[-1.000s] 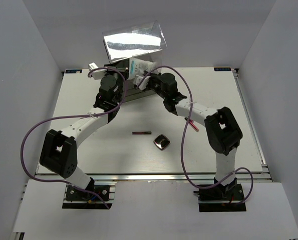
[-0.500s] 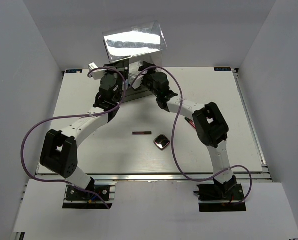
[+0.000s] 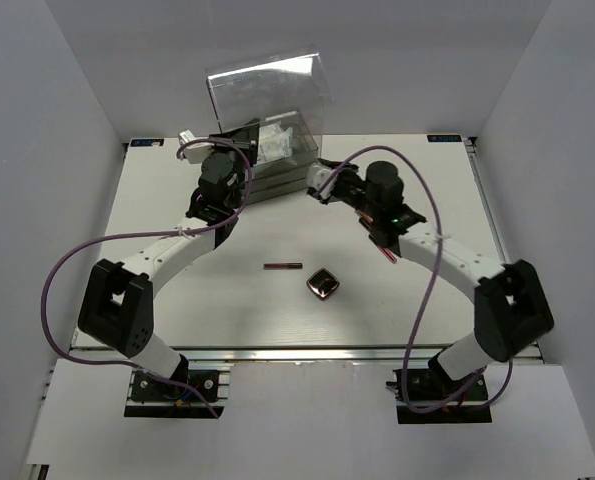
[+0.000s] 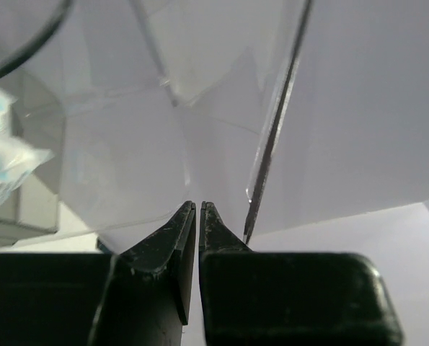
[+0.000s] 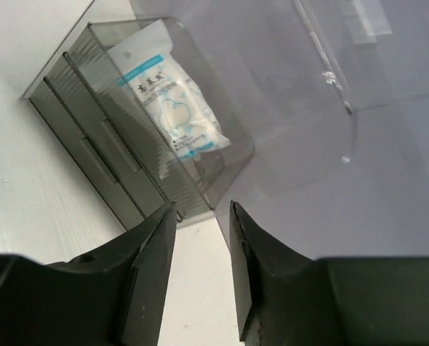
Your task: Organize the makeup
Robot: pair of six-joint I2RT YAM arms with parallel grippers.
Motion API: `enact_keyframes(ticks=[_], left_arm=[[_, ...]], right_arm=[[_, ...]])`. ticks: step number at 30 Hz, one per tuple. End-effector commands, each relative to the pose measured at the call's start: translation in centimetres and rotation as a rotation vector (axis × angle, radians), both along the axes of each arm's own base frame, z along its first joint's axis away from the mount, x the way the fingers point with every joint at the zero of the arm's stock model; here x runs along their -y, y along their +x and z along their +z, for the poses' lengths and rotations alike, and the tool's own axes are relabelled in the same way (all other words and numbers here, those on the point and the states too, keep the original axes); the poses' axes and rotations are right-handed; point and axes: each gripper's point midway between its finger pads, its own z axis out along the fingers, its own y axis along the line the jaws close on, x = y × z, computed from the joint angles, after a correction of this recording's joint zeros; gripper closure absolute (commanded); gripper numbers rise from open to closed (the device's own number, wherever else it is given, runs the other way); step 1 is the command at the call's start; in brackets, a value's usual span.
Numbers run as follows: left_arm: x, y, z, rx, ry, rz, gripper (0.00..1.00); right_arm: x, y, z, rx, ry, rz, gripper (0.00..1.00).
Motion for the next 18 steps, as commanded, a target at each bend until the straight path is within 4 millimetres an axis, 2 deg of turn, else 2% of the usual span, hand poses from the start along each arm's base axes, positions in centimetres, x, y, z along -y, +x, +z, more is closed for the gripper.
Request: enact_keyframes(ticks=[1, 2, 3, 4, 6, 10, 11, 13, 14, 16, 17, 18], left_arm=[[-0.1, -1.6, -1.0, -0.04, -0.002, -0.033, 0.82], [-0.2, -1.9, -2.1, -0.069, 0.005, -0.037, 0.82], [-0.3, -2.3, -4.0, -0.108, 0.014, -0.039, 0.82], [-0.4, -2.6, -4.8, -0.13, 0.008, -0.039, 0.81], [-0.5, -3.3, -6.9, -0.203, 0.027, -0.045, 0.8], [0.2, -4.9, -11.4, -0.403, 0.059, -0.085, 0.75], [0.1, -5.8, -13.7, -0.496, 0.088, -0.089, 0.71], [0.0, -7.0, -15.5, -0.586, 0.088, -0.092, 0.65], [-0.4, -8.0, -17.4, -0.663, 0.116, -0.088, 0.6], [-0.8, -8.9, -17.8, -0.686, 0.125, -0.083, 0.57], [-1.3, -9.6, -18.9, -0.7, 0.134, -0.075, 0.55], [-1.6, -10.0, -18.3, -0.677, 0.123, -0.073, 0.55]], right_arm=[[1.3, -3.8, -1.1, -0.216, 0.06, 0.08, 0.6], [1.8, -4.3, -1.5, -0.232, 0.067, 0.074, 0.61], [2.3, -5.0, -3.0, -0.272, 0.065, 0.064, 0.61], [2.8, -5.7, -2.5, -0.268, 0.079, 0.06, 0.61], [3.6, -6.5, -4.0, -0.328, 0.084, 0.039, 0.61], [4.4, -7.4, -5.7, -0.407, 0.09, 0.006, 0.6], [4.5, -7.5, -6.2, -0.428, 0.092, -0.002, 0.58], [4.1, -7.4, -7.2, -0.53, 0.111, -0.02, 0.54], [3.8, -7.4, -7.4, -0.576, 0.126, -0.023, 0.48], [2.9, -7.1, -8.3, -0.735, 0.186, -0.055, 0.42], [2.5, -7.0, -8.4, -0.788, 0.213, -0.064, 0.37], [2.2, -6.7, -8.5, -0.833, 0.241, -0.077, 0.35]])
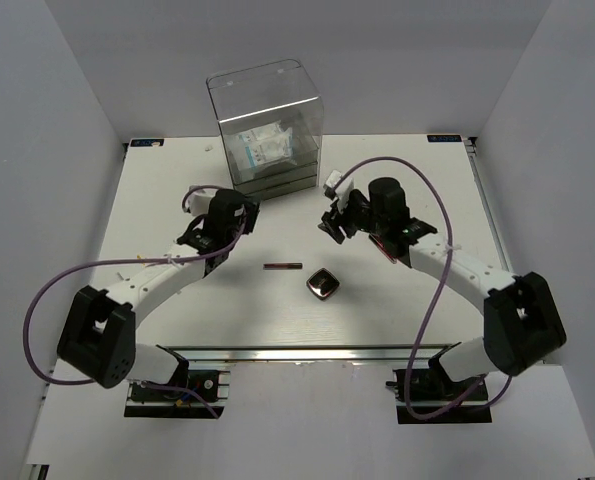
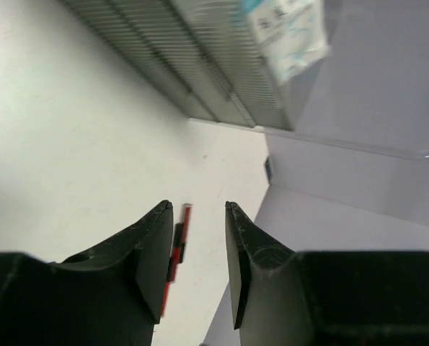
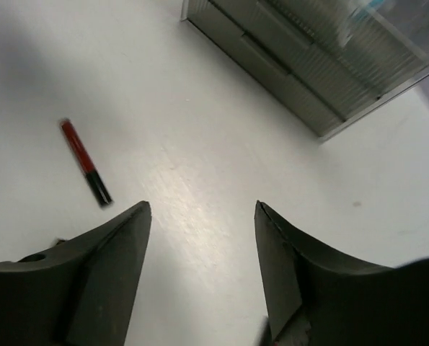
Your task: Organize the makeup
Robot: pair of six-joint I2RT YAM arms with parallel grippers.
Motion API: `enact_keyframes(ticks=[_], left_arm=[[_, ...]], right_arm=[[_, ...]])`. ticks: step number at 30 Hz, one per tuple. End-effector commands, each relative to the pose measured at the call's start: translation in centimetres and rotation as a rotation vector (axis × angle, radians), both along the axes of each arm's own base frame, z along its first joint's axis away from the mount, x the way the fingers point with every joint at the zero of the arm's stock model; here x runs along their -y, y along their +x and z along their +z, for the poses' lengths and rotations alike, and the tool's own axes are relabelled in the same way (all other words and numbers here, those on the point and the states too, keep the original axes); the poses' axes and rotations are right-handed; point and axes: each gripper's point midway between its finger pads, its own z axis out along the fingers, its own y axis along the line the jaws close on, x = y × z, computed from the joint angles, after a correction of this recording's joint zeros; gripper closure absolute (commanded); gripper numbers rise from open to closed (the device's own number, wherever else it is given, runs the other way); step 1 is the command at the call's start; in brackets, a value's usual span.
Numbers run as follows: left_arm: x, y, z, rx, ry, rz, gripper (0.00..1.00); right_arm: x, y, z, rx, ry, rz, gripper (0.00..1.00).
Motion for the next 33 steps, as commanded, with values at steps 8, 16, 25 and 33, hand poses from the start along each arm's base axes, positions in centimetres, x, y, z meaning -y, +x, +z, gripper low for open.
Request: enact_keyframes(ticks=[8, 16, 25, 33], left_arm=[[1.0, -0.7, -2.5, 0.049, -0.019, -0.097, 0.51], [1.2, 4.5, -0.3, 0.313, -0.108, 0.015, 0.55], [3.5, 9.4, -2.1, 0.345, -0.152, 0.019, 0.65], [3.7, 11.6, -3.1, 0.336, -0.139, 0.065, 0.63]], right_arm=[[-3.5, 3.0, 1.4, -0.466, 0.31, -0.16, 0.34], [0.2, 5.2, 1.8, -0.477, 0.419, -0.166, 0.37], [2.7, 4.5, 1.9, -0.523, 0.508, -0.175, 0.37], [4.6, 4.5, 1.6, -0.529, 0.528, -0.211, 0.38]])
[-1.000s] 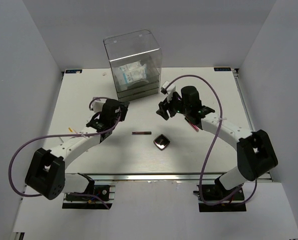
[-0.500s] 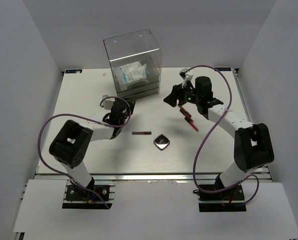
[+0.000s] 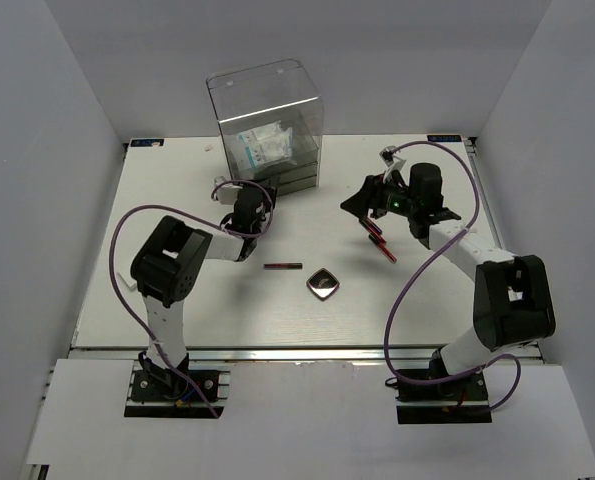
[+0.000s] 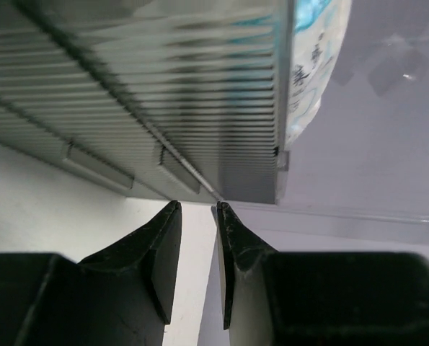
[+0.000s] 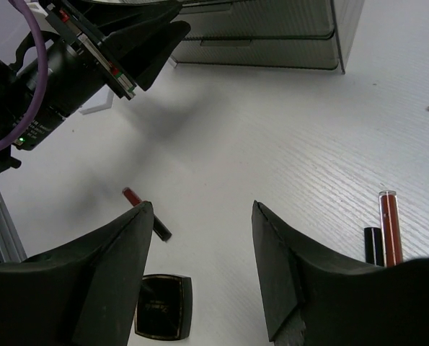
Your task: Organize the makeup
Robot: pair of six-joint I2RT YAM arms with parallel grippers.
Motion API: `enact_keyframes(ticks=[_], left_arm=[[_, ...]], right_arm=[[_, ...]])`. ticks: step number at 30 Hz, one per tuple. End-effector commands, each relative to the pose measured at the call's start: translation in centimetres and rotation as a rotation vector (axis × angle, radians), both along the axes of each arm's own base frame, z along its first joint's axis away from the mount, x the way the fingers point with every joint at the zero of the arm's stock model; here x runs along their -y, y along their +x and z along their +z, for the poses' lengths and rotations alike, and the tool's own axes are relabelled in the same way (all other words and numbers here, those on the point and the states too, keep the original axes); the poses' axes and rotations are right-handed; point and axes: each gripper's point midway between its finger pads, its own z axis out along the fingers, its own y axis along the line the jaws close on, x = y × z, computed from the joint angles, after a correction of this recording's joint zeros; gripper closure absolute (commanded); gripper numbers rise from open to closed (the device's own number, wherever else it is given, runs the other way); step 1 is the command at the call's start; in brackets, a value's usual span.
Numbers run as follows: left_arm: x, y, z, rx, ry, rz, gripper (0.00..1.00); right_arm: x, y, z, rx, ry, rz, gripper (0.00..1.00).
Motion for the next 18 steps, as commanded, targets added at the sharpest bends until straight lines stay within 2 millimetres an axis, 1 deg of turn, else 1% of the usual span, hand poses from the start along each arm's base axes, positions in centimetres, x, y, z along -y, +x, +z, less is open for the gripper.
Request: enact_keyframes(ticks=[1, 4, 9, 14, 18], left_arm=[[0.0, 1.5, 2.0, 0.048, -0.027, 0.033, 0.63], [0.3, 2.2, 2.0, 0.045, -0.027, 0.039, 0.63], [-0.2, 2.7, 0.6, 0.0, -0.039, 0.084, 0.63], [-0.3, 2.5, -0.4, -0.039, -0.024, 0.086, 0.63], [-0.7, 2.0, -1.2, -0.076, -0.011, 0.096, 0.6]], right_arm=[[0.2, 0.0, 2.6, 0.073, 0.047, 0.008, 0.38], [0.4, 0.1, 2.8, 0.073, 0.052, 0.001, 0.38], [0.8, 0.5, 3.0, 0.064, 0.062, -0.008, 0.38], [1.1, 0.7, 3.4, 0.068, 0.07, -0.015, 0.38], [1.2, 0.8, 3.5, 0.069, 0.073, -0.015, 0.38]])
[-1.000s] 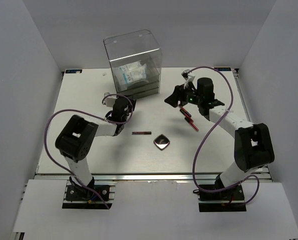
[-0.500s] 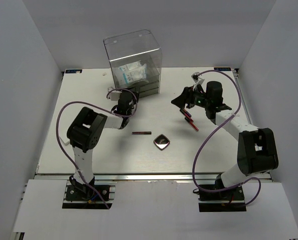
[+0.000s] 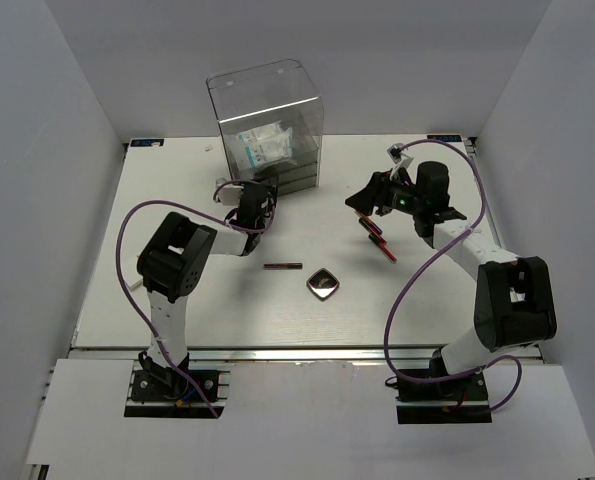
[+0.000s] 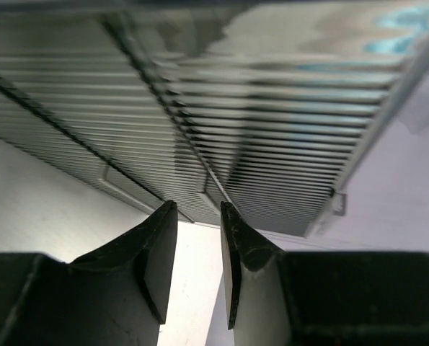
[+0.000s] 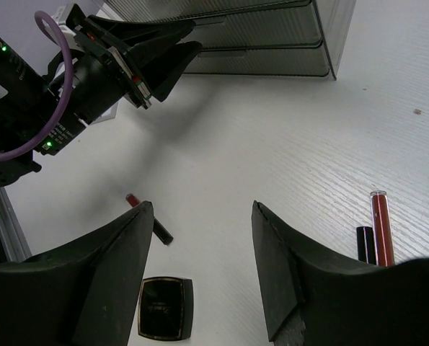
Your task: Organize the makeup
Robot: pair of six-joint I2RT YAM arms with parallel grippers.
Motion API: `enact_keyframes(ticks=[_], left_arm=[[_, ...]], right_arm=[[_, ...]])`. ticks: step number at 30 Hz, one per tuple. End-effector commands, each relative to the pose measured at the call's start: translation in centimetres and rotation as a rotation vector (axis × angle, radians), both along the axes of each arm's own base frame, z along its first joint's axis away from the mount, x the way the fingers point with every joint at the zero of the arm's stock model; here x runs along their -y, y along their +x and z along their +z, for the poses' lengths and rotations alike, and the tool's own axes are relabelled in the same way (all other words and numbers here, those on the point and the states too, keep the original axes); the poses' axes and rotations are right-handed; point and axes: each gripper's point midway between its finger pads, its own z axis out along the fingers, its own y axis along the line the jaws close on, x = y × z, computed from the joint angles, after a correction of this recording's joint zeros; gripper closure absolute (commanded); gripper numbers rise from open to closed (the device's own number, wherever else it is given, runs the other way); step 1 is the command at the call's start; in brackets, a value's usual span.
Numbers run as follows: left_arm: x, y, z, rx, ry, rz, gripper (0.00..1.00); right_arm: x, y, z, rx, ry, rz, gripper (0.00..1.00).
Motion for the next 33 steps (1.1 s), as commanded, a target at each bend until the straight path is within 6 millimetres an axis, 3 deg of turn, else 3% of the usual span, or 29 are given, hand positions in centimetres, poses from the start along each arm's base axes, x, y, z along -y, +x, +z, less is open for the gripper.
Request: enact_keyframes(ticks=[1, 15, 19, 24, 33], left_arm=[[-0.5, 0.1, 0.5, -0.015, 0.004, 0.028, 0.59], [-0.6, 1.6, -0.8, -0.033, 0.011, 0.07, 0.61], [-0.7, 1.5, -1.5, -0.05, 0.01, 0.074, 0.69], [-0.7, 1.1, -1.9, -0.059, 0.007, 0.07, 0.87], [-0.1, -0.5, -2.1, -0.055, -0.001, 0.029, 1.0]], right_arm=[[-0.1, 0.1, 2.4, 0.068, 0.034, 0.013, 0.38], [0.3, 0.1, 2.3, 0.066, 0.038, 0.01, 0.38], [0.4, 0.0, 2.2, 0.06, 0.043, 0.012, 0.38], [0.5, -0.1, 2.2, 0.057, 0.051, 0.01, 0.38], [0.8, -0.2, 1.9, 0.051, 0.046, 0.006, 0.38]])
